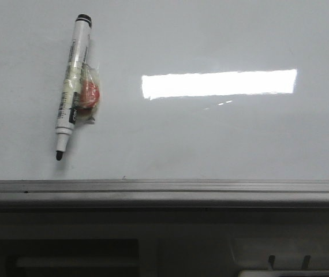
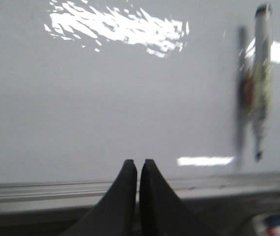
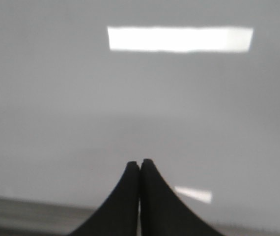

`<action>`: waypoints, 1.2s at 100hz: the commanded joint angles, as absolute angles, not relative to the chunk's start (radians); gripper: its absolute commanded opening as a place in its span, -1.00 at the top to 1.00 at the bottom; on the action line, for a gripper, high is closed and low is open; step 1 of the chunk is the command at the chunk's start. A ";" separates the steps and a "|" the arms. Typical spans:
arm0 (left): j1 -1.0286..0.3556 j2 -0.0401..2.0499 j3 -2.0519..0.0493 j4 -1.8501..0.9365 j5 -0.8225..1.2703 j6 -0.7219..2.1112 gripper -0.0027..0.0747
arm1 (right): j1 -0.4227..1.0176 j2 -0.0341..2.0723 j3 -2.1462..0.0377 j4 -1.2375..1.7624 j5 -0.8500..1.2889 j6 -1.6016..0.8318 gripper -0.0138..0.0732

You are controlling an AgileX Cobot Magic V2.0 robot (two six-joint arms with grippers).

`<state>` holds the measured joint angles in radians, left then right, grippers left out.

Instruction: Write number 3 on whiteboard

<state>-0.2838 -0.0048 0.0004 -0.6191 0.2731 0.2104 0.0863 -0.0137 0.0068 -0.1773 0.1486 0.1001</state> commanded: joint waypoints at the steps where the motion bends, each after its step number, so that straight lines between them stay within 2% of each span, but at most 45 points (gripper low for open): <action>1: -0.282 -0.029 0.012 -0.982 0.165 0.199 0.99 | 0.080 -0.024 0.037 -0.190 -0.111 0.100 0.80; 14: -0.282 -0.029 0.012 -1.228 0.128 0.199 0.99 | 0.080 -0.024 0.037 -0.150 -0.376 0.125 0.80; 23: -0.282 -0.029 0.007 -1.373 0.137 0.199 0.99 | 0.080 -0.024 0.035 -0.072 -0.442 0.188 0.80; 29: -0.282 -0.029 0.007 -1.437 0.135 0.206 0.99 | 0.080 -0.024 0.022 0.013 -0.372 0.245 0.80; 45: -0.282 -0.024 -0.049 -1.378 0.147 0.358 0.99 | 0.080 -0.024 -0.053 0.118 -0.171 0.272 0.80; 53: -0.282 0.018 -0.128 -1.231 0.168 0.397 0.98 | 0.080 -0.022 -0.109 0.118 -0.110 0.272 0.79; 61: -0.282 0.104 -0.233 -1.000 0.259 0.397 0.97 | 0.080 0.007 -0.193 0.118 0.044 0.272 0.77; 66: -0.282 0.183 -0.313 -0.848 0.394 0.397 0.89 | 0.080 0.038 -0.244 0.118 0.147 0.270 0.68; 70: -0.282 0.261 -0.384 -0.749 0.487 0.397 0.72 | 0.080 0.064 -0.282 0.118 0.214 0.268 0.58; 83: -0.282 0.508 -0.553 -0.658 0.698 0.398 -0.09 | 0.087 0.160 -0.363 0.118 0.281 0.237 0.00; 88: -0.282 0.584 -0.607 -0.686 0.740 0.405 -0.28 | 0.091 0.191 -0.384 0.118 0.283 0.229 -0.19; 92: -0.282 0.633 -0.635 -0.715 0.774 0.442 -0.32 | 0.098 0.214 -0.400 0.118 0.288 0.229 -0.29; 97: -0.282 0.699 -0.665 -0.774 0.807 0.513 -0.29 | 0.106 0.234 -0.416 0.118 0.293 0.229 -0.34; 107: -0.284 0.787 -0.701 -0.895 0.821 0.589 -0.20 | 0.128 0.253 -0.429 0.118 0.294 0.229 -0.33; 120: -0.301 0.858 -0.716 -0.887 0.750 0.593 -0.20 | 0.144 0.260 -0.429 0.118 0.300 0.229 -0.33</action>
<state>-0.2857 0.8211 -0.6754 -0.8296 0.8224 0.5753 0.1376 0.2392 -0.3908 0.1200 0.3614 0.2433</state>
